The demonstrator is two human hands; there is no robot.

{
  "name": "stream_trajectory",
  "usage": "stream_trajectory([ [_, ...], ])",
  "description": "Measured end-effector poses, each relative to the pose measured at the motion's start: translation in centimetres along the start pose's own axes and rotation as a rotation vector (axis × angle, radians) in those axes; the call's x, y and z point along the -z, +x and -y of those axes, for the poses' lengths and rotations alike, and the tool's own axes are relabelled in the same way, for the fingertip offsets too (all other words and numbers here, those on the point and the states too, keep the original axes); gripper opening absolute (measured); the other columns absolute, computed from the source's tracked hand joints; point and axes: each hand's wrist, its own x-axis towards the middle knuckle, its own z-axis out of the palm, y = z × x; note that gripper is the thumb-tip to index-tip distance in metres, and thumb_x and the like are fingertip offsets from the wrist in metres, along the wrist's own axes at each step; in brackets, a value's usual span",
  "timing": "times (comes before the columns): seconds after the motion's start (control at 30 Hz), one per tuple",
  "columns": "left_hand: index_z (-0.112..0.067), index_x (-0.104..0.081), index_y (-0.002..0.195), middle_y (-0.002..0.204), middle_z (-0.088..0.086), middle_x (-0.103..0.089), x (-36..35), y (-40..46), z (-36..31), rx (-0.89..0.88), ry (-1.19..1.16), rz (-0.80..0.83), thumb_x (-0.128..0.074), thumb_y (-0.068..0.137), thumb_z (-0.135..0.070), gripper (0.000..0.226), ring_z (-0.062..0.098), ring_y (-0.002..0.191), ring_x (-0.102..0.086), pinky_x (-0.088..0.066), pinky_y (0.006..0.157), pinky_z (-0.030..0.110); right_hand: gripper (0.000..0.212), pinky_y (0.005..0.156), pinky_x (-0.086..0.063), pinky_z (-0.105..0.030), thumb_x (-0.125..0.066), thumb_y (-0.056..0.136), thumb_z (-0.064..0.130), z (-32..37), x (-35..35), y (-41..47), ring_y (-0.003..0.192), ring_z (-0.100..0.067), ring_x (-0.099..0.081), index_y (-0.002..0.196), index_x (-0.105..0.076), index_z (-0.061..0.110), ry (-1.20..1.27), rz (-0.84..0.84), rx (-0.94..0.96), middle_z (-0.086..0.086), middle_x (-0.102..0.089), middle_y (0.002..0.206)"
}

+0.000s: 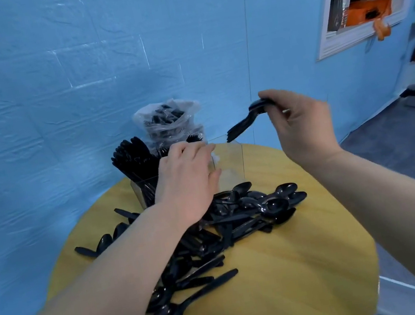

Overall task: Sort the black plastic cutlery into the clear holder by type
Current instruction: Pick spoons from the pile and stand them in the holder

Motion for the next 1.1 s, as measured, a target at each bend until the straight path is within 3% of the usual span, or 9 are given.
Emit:
stream_trajectory([
  [0.07,-0.027,-0.038,0.144,0.145,-0.011,-0.040,-0.8,1.1,0.5,-0.015,0.068,0.011,-0.043,0.096,-0.042,0.050,0.019,0.133,-0.025,-0.027,0.102,0.040,0.023,0.076,-0.049,-0.032,-0.055,0.092,0.008,-1.0,-1.8,1.2,0.084,-0.024,-0.064,0.109,-0.070,0.012,-0.053,0.046,0.078,-0.003,-0.072,0.097],
  [0.13,-0.027,-0.044,0.140,0.142,-0.011,-0.045,-1.6,1.8,0.9,-0.043,0.118,-0.001,-0.046,0.095,-0.041,0.048,0.021,0.132,-0.028,-0.028,0.100,0.042,0.023,0.076,-0.050,-0.036,-0.055,0.093,0.008,-2.0,-3.6,1.8,0.085,-0.029,-0.065,0.109,-0.070,0.012,-0.107,0.118,0.113,-0.004,-0.072,0.099],
  [0.27,-0.026,-0.062,0.121,0.132,-0.006,-0.056,-3.2,2.6,1.5,-0.078,0.173,-0.023,-0.060,0.086,-0.040,0.037,0.027,0.129,-0.038,-0.034,0.092,0.048,0.024,0.081,-0.046,-0.032,-0.050,0.097,0.017,-4.2,-6.3,1.9,0.095,-0.023,-0.063,0.115,-0.066,0.017,-0.144,0.370,-0.038,-0.002,-0.070,0.107],
  [0.37,-0.027,-0.064,0.117,0.135,-0.005,-0.053,-3.9,2.5,2.0,-0.083,0.207,-0.002,-0.062,0.084,-0.040,0.036,0.027,0.131,-0.035,-0.033,0.093,0.048,0.021,0.074,-0.041,-0.026,-0.052,0.096,0.020,-5.0,-7.4,1.1,0.095,-0.017,-0.064,0.111,-0.066,0.020,-0.048,0.450,-0.150,0.003,-0.070,0.105],
  [0.57,-0.029,-0.065,0.115,0.142,-0.002,-0.047,-4.3,2.1,2.5,-0.100,0.219,-0.010,-0.062,0.083,-0.037,0.033,0.027,0.136,-0.025,-0.024,0.095,0.047,0.021,0.085,-0.048,-0.034,-0.053,0.095,0.022,-4.0,-8.9,-0.5,0.094,-0.018,-0.065,0.111,-0.066,0.024,-0.058,0.437,-0.090,0.006,-0.071,0.104],
  [0.7,-0.027,-0.068,0.109,0.139,-0.002,-0.049,-4.6,1.9,2.5,-0.105,0.215,-0.034,-0.064,0.082,-0.036,0.029,0.028,0.136,-0.026,-0.020,0.095,0.046,0.027,0.077,-0.047,-0.038,-0.049,0.097,0.021,-4.4,-8.6,-0.8,0.091,-0.028,-0.062,0.118,-0.065,0.022,-0.248,0.362,0.050,-0.003,-0.070,0.103],
  [0.8,-0.027,-0.067,0.110,0.140,-0.002,-0.048,-4.5,1.7,2.4,-0.100,0.207,-0.041,-0.065,0.081,-0.035,0.031,0.028,0.136,-0.026,-0.020,0.097,0.046,0.031,0.073,-0.047,-0.039,-0.048,0.095,0.017,-4.2,-8.5,-0.9,0.091,-0.029,-0.061,0.122,-0.063,0.020,-0.259,0.395,0.145,-0.005,-0.068,0.101],
  [0.93,-0.028,-0.065,0.114,0.140,-0.003,-0.048,-4.1,0.8,1.7,-0.087,0.190,-0.045,-0.065,0.081,-0.034,0.033,0.027,0.137,-0.027,-0.020,0.097,0.044,0.041,0.079,-0.046,-0.035,-0.048,0.092,0.017,-4.1,-7.5,-1.2,0.100,-0.023,-0.058,0.133,-0.052,0.022,-0.260,0.499,0.121,-0.002,-0.061,0.114],
  [1.1,-0.026,-0.066,0.116,0.137,-0.003,-0.052,-3.7,-2.4,-0.3,-0.072,0.060,0.002,-0.062,0.085,-0.035,0.033,0.025,0.132,-0.035,-0.034,0.097,0.047,0.042,0.081,-0.042,-0.027,-0.048,0.092,0.014,-4.9,-3.2,-4.4,0.104,-0.022,-0.058,0.133,-0.052,0.022,-0.239,0.402,-0.058,-0.001,-0.058,0.128],
])
